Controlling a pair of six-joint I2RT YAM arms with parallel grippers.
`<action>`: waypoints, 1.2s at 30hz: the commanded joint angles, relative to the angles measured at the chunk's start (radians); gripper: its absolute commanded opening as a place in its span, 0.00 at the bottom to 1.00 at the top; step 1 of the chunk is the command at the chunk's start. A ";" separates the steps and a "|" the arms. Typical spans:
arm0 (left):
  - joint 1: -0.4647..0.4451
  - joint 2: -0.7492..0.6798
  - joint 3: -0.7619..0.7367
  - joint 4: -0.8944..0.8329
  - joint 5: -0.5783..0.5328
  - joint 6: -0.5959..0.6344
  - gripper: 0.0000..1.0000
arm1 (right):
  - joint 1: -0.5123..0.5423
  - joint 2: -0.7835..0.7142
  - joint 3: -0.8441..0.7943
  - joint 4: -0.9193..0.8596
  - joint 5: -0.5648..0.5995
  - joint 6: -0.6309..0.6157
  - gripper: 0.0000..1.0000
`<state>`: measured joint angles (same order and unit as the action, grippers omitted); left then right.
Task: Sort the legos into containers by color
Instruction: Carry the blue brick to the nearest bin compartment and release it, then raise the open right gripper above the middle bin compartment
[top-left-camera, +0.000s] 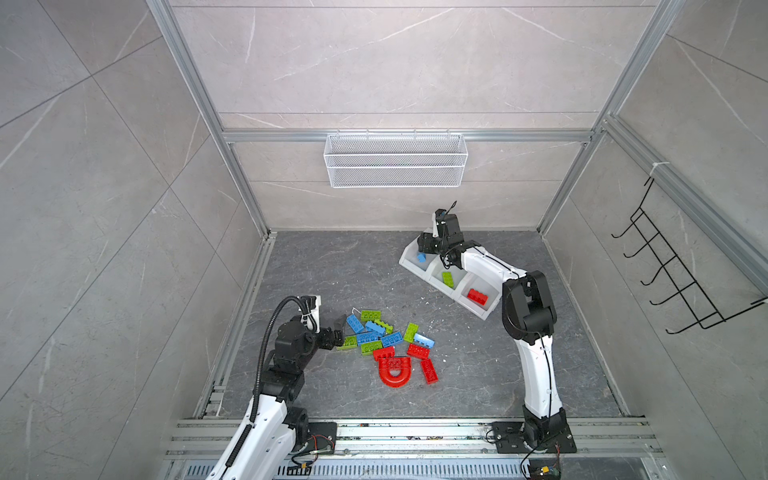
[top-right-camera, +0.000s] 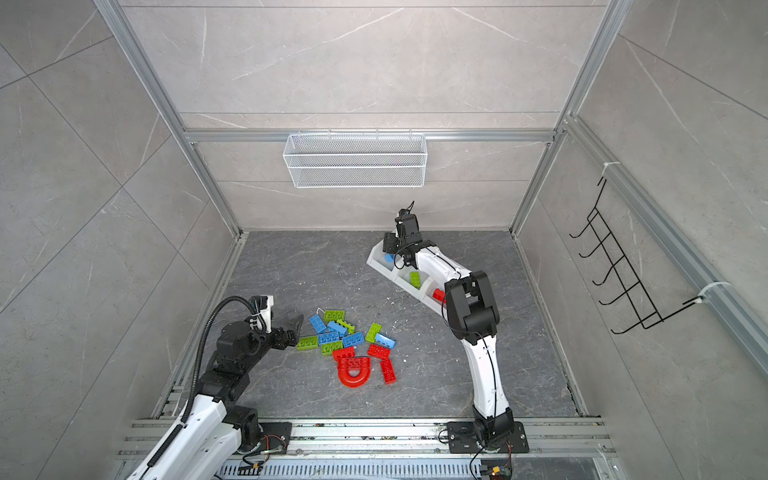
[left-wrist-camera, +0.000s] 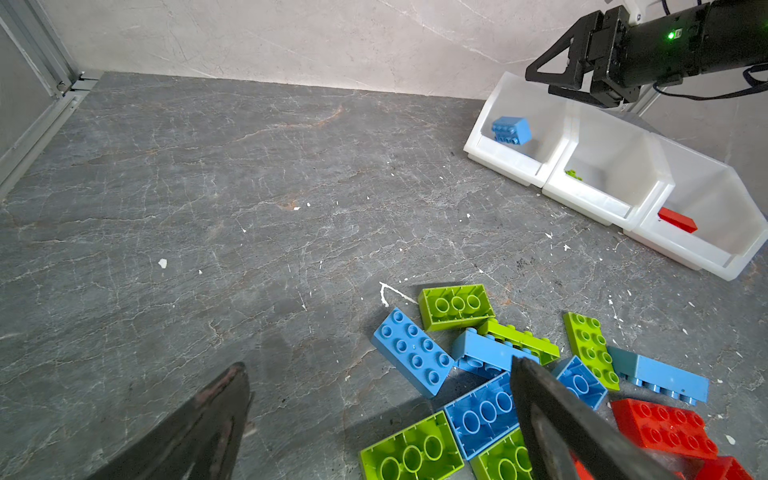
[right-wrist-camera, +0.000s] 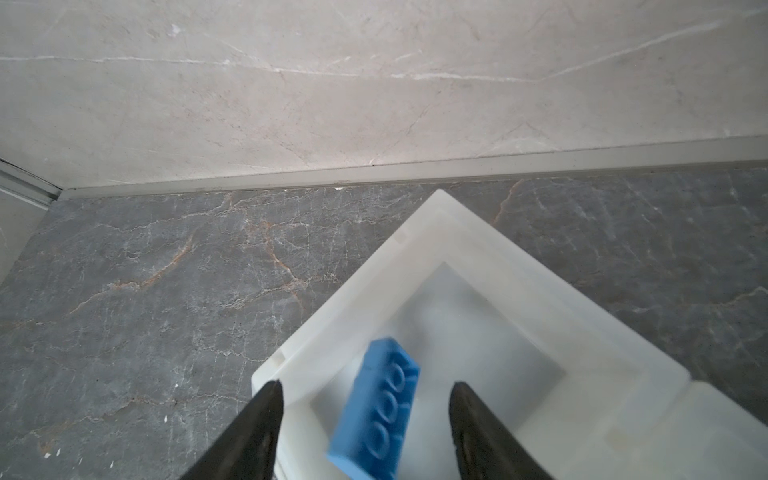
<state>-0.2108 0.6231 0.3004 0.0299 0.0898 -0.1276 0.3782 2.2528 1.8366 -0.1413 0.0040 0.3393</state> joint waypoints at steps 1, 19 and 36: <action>-0.002 -0.008 0.006 0.009 0.018 -0.002 1.00 | -0.001 -0.092 -0.045 -0.048 0.017 -0.016 0.68; -0.002 -0.006 0.008 0.008 0.009 -0.005 1.00 | -0.053 -0.575 -0.593 -0.257 0.248 -0.007 0.70; -0.003 -0.014 0.004 0.007 0.004 -0.008 1.00 | -0.128 -0.316 -0.403 -0.301 0.145 0.004 0.69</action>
<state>-0.2108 0.6201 0.3004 0.0299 0.0883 -0.1276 0.2554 1.9041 1.3846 -0.4141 0.1703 0.3401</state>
